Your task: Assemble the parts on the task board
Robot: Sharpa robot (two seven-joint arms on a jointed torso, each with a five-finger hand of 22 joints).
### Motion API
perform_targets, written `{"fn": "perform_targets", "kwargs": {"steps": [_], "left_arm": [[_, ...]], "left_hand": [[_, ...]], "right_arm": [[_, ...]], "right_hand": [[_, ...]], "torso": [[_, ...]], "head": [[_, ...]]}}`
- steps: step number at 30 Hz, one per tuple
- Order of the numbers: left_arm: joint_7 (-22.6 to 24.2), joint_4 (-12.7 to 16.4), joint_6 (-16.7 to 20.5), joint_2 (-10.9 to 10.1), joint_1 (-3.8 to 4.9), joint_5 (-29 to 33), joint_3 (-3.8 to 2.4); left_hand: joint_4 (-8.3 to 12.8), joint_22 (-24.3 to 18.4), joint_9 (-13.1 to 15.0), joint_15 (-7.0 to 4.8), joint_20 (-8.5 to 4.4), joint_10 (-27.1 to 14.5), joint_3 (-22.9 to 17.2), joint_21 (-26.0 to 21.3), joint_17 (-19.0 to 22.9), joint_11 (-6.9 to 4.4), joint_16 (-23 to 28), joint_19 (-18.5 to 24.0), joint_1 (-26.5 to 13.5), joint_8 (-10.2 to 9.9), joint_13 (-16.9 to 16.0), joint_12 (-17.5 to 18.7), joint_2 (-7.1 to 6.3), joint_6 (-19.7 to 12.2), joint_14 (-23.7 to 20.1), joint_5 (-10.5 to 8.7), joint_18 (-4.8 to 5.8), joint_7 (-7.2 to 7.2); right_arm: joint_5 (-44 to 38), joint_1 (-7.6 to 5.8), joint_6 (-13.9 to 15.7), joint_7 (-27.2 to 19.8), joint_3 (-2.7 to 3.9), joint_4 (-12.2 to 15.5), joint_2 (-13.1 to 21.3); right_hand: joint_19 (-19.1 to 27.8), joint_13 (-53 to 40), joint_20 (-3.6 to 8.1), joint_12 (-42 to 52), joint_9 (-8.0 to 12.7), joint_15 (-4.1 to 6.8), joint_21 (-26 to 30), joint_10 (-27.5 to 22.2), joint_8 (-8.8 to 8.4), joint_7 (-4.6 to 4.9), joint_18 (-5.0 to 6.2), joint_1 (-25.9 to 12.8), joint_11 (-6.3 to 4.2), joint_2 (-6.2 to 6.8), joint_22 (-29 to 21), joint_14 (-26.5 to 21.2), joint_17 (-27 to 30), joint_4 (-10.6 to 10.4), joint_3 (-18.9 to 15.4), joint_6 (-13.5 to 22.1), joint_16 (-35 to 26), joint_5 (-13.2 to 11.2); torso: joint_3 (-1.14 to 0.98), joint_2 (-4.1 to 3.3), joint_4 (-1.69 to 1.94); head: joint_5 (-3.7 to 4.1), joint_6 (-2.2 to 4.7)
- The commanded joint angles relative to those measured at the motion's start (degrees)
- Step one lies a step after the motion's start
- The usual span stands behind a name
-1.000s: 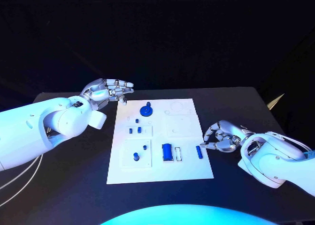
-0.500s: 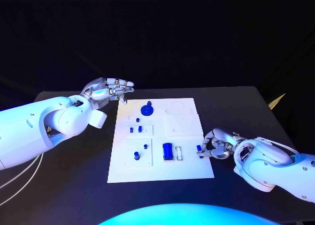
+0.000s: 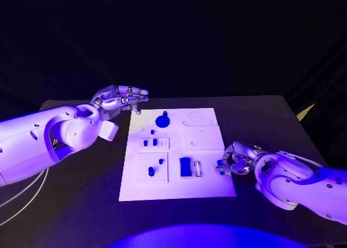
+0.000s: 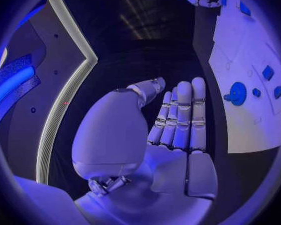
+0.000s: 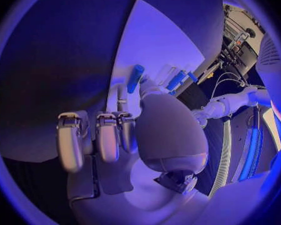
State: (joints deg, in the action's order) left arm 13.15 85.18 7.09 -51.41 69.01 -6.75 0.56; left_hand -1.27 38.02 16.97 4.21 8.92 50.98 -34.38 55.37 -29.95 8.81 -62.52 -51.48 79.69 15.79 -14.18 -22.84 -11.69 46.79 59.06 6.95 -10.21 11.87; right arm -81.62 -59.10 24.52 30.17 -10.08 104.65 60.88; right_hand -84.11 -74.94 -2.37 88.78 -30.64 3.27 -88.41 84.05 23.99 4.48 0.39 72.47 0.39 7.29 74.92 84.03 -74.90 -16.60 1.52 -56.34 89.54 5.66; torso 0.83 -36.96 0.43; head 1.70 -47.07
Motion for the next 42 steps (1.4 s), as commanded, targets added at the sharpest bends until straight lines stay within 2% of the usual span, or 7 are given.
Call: {"fn": "perform_targets", "kwargs": {"steps": [1,4,8,20,23,33,42], "left_arm": [[0.57,0.14,-0.99,0.04,0.02,-0.12,-0.03],[0.52,0.14,-1.01,0.02,0.02,-0.12,-0.03],[0.48,0.14,-1.05,-0.01,0.02,-0.12,-0.03],[0.33,0.22,-1.21,-0.11,0.02,-0.12,-0.03],[0.31,0.24,-1.22,-0.13,0.02,-0.15,-0.03],[0.24,0.28,-1.17,-0.14,0.02,-0.19,-0.03],[0.23,0.33,-1.18,-0.10,0.03,-0.19,-0.03]], "left_hand": [[0.01,-0.08,-0.10,-0.06,0.51,-0.26,0.14,-0.33,0.05,-0.06,-0.29,0.04,-0.63,0.25,0.02,-0.31,0.16,-0.42,-0.51,0.25,-0.39,0.78],[-0.10,-0.12,-0.11,-0.05,0.53,-0.31,0.17,-0.39,0.08,-0.07,-0.34,0.04,-0.73,0.33,0.03,-0.41,0.20,-0.45,-0.52,0.26,-0.39,0.77],[-0.10,-0.12,-0.11,-0.05,0.53,-0.31,0.17,-0.39,0.08,-0.07,-0.34,0.04,-0.73,0.33,0.03,-0.41,0.20,-0.45,-0.52,0.26,-0.39,0.77],[-0.15,-0.14,-0.12,-0.05,0.54,-0.33,0.15,-0.42,0.09,-0.07,-0.36,0.04,-0.75,0.37,0.03,-0.46,0.25,-0.47,-0.53,0.27,-0.39,0.77],[-0.15,-0.14,-0.12,-0.05,0.54,-0.33,0.15,-0.42,0.09,-0.07,-0.36,0.04,-0.75,0.37,0.03,-0.46,0.25,-0.47,-0.53,0.27,-0.39,0.77],[-0.12,-0.15,-0.13,-0.06,0.53,-0.34,0.13,-0.43,0.09,-0.08,-0.37,0.04,-0.70,0.40,0.03,-0.49,0.26,-0.47,-0.54,0.28,-0.40,0.77],[-0.05,-0.16,-0.13,-0.08,0.53,-0.35,0.09,-0.43,0.11,-0.09,-0.39,0.03,-0.59,0.44,0.04,-0.55,0.28,-0.48,-0.55,0.29,-0.41,0.76]], "right_arm": [[-1.12,0.60,-2.73,1.10,-0.28,-0.41,-0.58],[-1.83,0.71,-3.59,1.49,-0.28,-0.60,-0.91],[-3.33,0.78,-5.11,2.24,-0.28,-0.67,-1.16],[-8.24,0.84,-7.68,4.53,-0.29,-0.15,-1.47],[-8.30,0.84,-6.44,4.89,-0.29,0.31,-1.45],[0.12,0.12,0.15,5.68,-0.24,3.31,-0.72],[6.85,-0.69,2.91,5.47,-0.21,5.50,-1.14]], "right_hand": [[-5.61,-14.46,0.17,-0.17,0.16,0.56,-0.14,5.39,-0.46,-0.20,-0.10,0.95,-0.47,-0.61,14.69,5.89,-14.71,0.42,0.25,-0.36,0.28,-0.01],[-5.61,-14.44,0.38,-0.22,0.13,0.78,-0.14,5.37,-0.85,-0.43,-0.10,4.77,-0.70,-1.01,14.69,5.89,-14.71,1.66,2.49,-0.47,0.28,0.18],[-5.65,-14.46,0.49,-0.17,0.26,0.87,-0.36,5.38,-1.27,-0.52,-0.14,7.10,-0.79,-0.20,14.75,5.91,-14.80,2.40,4.53,-0.87,0.32,0.12],[-5.66,-14.25,0.57,-0.69,0.50,0.92,-0.40,5.17,-1.95,-0.56,-0.15,10.03,-0.85,1.65,14.76,5.92,-14.84,3.37,7.63,-1.73,0.33,0.11],[-5.67,-14.25,0.58,-0.67,0.55,0.91,-0.46,5.18,-2.05,-0.53,-0.16,10.09,-0.83,1.47,14.78,5.92,-14.86,3.28,8.09,-1.81,0.34,0.12],[-5.77,-14.41,0.81,-0.30,0.53,1.17,-0.94,5.35,-2.58,-0.93,-0.26,8.14,-1.16,-1.47,14.91,5.97,-15.10,1.75,12.12,-2.32,0.46,0.10],[-5.88,-14.50,0.88,-0.09,0.31,1.18,-1.51,5.44,-2.60,-0.87,-0.37,6.21,-1.13,-0.86,15.06,5.97,-15.10,1.24,12.70,-2.41,0.46,-0.09]], "torso": [[0.02,0.00,0.05],[0.01,0.02,0.03],[0.05,0.02,0.00],[0.01,0.01,0.00],[-0.01,0.01,-0.02],[0.05,0.04,-0.02],[0.08,0.04,0.02]], "head": [[-0.03,-0.13],[-0.07,-0.21],[0.02,-0.30],[0.03,-0.21],[0.04,-0.16],[0.18,-0.12],[0.15,-0.21]]}}
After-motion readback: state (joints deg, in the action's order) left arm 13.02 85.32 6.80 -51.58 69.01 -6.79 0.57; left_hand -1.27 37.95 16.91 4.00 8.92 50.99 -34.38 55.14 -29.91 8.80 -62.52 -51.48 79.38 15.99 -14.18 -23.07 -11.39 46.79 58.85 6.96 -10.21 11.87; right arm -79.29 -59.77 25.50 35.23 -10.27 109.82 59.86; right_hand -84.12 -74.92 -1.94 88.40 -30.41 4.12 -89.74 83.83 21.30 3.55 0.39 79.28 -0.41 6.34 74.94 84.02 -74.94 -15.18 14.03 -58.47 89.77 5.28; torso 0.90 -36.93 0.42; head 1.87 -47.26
